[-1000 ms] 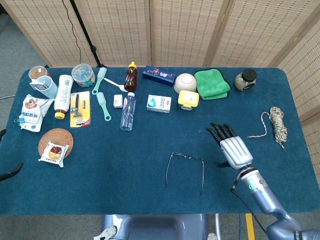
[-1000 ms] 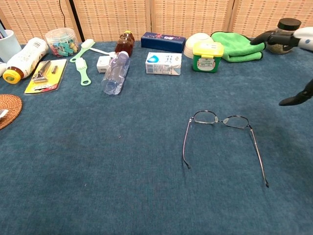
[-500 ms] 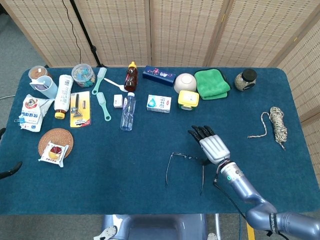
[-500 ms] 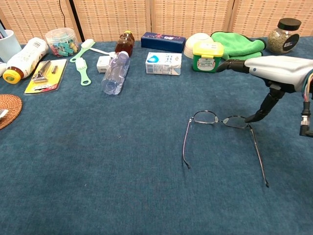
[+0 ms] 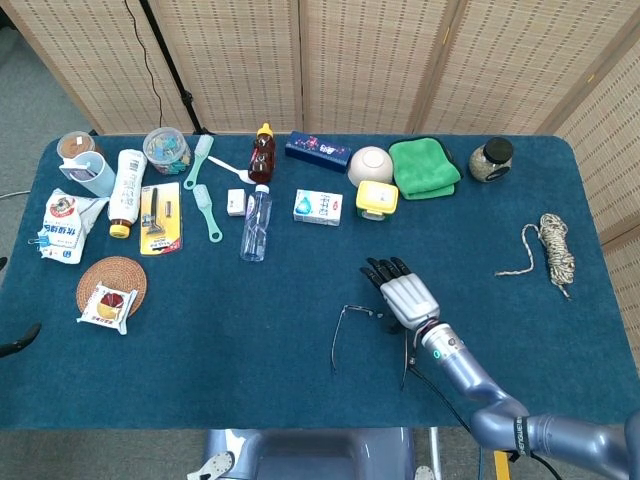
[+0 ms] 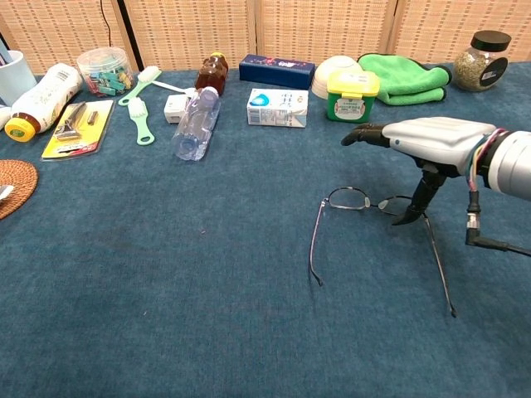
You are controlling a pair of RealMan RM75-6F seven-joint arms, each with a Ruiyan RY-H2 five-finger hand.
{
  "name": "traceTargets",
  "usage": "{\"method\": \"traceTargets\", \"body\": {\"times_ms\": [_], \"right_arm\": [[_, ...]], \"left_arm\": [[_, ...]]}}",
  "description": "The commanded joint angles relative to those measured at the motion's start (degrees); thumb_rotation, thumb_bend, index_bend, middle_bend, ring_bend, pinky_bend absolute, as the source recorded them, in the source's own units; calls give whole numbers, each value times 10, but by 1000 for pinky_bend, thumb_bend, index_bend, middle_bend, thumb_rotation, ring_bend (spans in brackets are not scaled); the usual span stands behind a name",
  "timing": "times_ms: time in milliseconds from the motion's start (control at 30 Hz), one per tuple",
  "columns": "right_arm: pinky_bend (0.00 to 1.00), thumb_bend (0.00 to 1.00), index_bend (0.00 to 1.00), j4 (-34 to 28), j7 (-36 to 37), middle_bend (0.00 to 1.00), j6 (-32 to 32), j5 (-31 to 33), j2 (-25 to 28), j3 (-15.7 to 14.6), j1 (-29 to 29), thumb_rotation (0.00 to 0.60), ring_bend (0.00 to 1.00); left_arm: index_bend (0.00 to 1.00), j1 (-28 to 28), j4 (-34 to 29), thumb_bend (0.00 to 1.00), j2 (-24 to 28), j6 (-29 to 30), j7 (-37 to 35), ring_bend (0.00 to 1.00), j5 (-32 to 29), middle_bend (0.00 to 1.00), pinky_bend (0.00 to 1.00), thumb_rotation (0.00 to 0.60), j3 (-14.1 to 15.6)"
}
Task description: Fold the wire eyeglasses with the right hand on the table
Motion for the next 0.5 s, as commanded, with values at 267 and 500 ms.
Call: {"method": "traceTargets", "body": {"times_ms": [267, 500], "right_arm": [[0, 75, 0, 37, -24, 0, 9, 27, -39, 10, 21, 600, 0], [0, 75, 0, 60, -42, 0, 9, 50, -54, 17, 34, 600, 0]], "left_arm": [[0, 0, 9, 199, -3, -2, -8, 0, -1, 0, 0, 441, 1], [0, -1, 15, 198, -5, -6, -13, 0, -3, 0, 0, 442, 1]]}}
